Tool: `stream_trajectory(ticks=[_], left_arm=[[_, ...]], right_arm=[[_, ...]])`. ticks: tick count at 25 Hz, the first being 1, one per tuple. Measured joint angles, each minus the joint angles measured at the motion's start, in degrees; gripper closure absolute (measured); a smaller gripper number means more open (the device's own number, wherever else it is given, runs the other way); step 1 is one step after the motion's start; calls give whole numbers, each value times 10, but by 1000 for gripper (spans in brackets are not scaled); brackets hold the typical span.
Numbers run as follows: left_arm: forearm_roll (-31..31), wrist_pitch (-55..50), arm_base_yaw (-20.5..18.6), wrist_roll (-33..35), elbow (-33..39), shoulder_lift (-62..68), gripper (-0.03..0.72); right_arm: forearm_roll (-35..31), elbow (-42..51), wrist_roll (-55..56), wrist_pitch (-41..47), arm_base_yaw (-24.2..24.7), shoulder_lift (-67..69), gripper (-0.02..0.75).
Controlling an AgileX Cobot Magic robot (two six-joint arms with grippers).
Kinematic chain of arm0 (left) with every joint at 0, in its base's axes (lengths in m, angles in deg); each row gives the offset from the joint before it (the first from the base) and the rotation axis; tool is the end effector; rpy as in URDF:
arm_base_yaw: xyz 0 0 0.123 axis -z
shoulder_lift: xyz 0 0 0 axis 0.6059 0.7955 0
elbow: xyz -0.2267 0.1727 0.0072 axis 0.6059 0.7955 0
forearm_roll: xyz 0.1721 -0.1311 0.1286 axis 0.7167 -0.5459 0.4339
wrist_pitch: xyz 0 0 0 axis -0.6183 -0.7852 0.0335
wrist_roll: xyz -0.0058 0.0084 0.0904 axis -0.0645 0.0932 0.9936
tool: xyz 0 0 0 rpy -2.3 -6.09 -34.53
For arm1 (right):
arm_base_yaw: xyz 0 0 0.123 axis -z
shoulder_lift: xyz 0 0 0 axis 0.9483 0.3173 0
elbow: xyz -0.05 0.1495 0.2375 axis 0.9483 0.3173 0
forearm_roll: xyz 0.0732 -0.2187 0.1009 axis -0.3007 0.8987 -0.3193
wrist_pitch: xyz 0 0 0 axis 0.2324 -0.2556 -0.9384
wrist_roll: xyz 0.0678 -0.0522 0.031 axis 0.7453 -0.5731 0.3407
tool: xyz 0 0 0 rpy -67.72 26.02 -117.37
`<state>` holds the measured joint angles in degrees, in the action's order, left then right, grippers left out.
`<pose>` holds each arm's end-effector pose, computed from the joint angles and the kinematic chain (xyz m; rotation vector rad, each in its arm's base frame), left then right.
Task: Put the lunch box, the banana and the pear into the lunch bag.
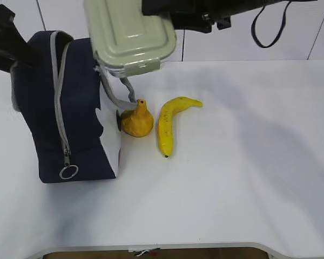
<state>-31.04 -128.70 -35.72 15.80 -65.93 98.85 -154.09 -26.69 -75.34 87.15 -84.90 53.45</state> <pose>0.3405 -0.0517 0.3236 0.2067 2.5638 -0.6409 0.3692 0.1611 0.3472 -0.4951 2.0807 1.2552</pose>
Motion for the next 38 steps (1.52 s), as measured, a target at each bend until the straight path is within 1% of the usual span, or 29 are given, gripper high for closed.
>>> stream_trajectory(ticks=[2, 6, 7, 8, 15, 17, 19, 21, 23, 27, 30, 32, 35, 38], left_arm=[[-1, 0, 0, 1, 0, 10, 384], [-1, -7, 0, 12, -5, 12, 629], [-1, -12, 0, 16, -10, 12, 660], [-1, -18, 0, 19, -14, 12, 671], [-10, -35, 0, 22, -25, 12, 676], [-16, -36, 0, 22, -26, 12, 676], [-20, -38, 0, 23, -26, 12, 676], [-20, -38, 0, 23, -26, 12, 676], [-20, -38, 0, 24, -26, 12, 676], [-20, -39, 0, 28, -27, 12, 676], [-21, -39, 0, 29, -27, 12, 676], [-21, -39, 0, 29, -27, 12, 676], [-21, -39, 0, 29, -27, 12, 676], [-28, -39, 0, 29, -27, 12, 676]], right_arm=[[0, -9, 4, -3, -16, 16, 348], [0, -41, 17, -3, -47, 50, 348], [0, -50, 24, -4, -52, 58, 348], [0, -59, 30, -5, -55, 68, 348], [-1, -119, 52, -20, -61, 129, 348], [5, -125, 63, -33, -61, 145, 349], [25, -125, 85, -38, -61, 157, 349], [33, -125, 104, -31, -60, 160, 349], [29, -135, 109, -10, -59, 160, 349], [23, -191, 119, 49, -59, 160, 349], [21, -241, 129, 69, -59, 160, 349], [21, -271, 134, 73, -59, 160, 349], [28, -291, 136, 68, -59, 160, 349], [52, -293, 142, 36, -59, 160, 349]])
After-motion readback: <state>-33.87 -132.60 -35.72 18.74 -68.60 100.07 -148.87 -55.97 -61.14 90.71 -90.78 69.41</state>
